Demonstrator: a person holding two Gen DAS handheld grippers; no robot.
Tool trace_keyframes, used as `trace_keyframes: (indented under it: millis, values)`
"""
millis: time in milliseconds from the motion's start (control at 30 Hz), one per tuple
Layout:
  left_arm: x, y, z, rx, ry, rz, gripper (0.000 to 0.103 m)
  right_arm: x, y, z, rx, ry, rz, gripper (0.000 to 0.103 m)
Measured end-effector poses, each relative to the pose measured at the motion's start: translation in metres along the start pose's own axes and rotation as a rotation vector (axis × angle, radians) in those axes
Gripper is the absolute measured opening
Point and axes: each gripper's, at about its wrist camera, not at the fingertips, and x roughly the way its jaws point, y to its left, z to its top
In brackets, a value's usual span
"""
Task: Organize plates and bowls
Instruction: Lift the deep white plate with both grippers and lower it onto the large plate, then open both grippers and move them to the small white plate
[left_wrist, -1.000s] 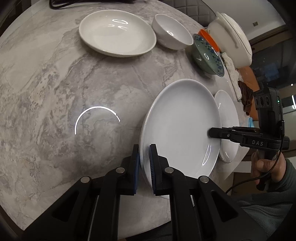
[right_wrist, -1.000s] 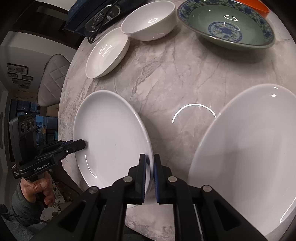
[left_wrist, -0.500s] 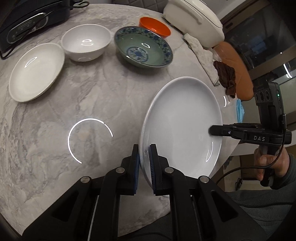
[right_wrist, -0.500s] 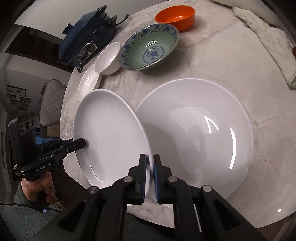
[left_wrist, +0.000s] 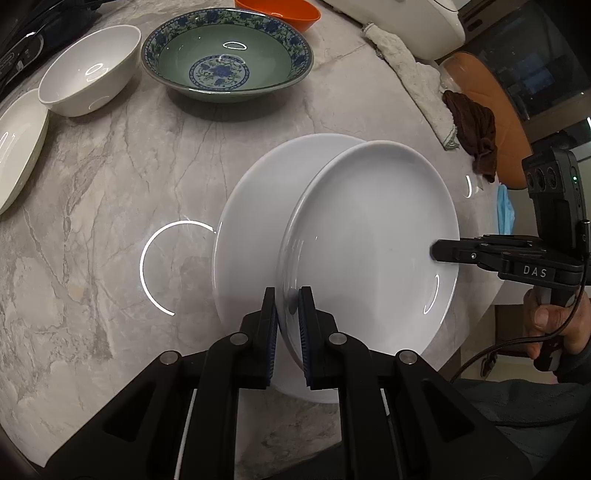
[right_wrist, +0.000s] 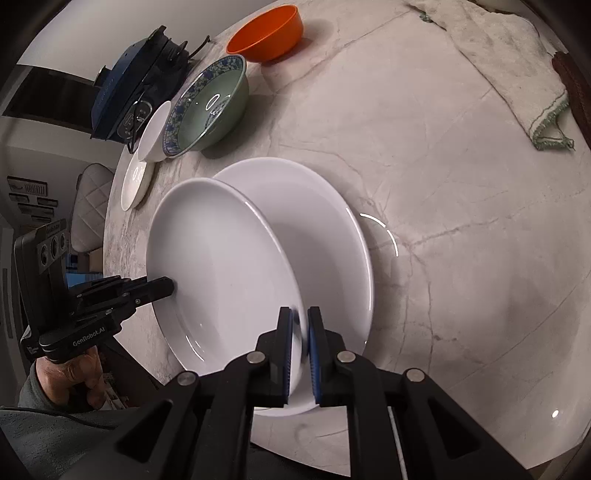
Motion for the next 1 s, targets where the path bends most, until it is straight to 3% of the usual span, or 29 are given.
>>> trace_keyframes:
  millis: [367, 700, 800, 833, 900, 1000]
  values:
    - [0.035, 0.012, 0.006, -0.047, 0.019, 0.021, 0.01, 0.021, -0.009, 0.005, -0.023, 0.039, 0.0, 0.012]
    - [0.031, 0.019, 0.005, -0.059, -0.011, -0.007, 0.016, 0.02, -0.011, 0.0, -0.015, 0.007, -0.008, 0.015]
    - [0.023, 0.02, 0.002, -0.054, -0.036, -0.025, 0.03, 0.019, -0.009, 0.0, -0.012, -0.007, 0.009, 0.028]
    - [0.019, 0.021, 0.0, -0.052, -0.048, -0.038, 0.042, 0.018, -0.008, 0.0, -0.019, -0.012, 0.014, 0.033]
    - [0.011, 0.021, -0.002, -0.043, -0.067, -0.069, 0.061, 0.017, -0.002, 0.0, -0.034, -0.027, 0.023, 0.054]
    - [0.002, 0.024, -0.005, -0.036, -0.079, -0.042, 0.073, 0.016, 0.005, 0.001, -0.051, -0.044, 0.006, 0.065]
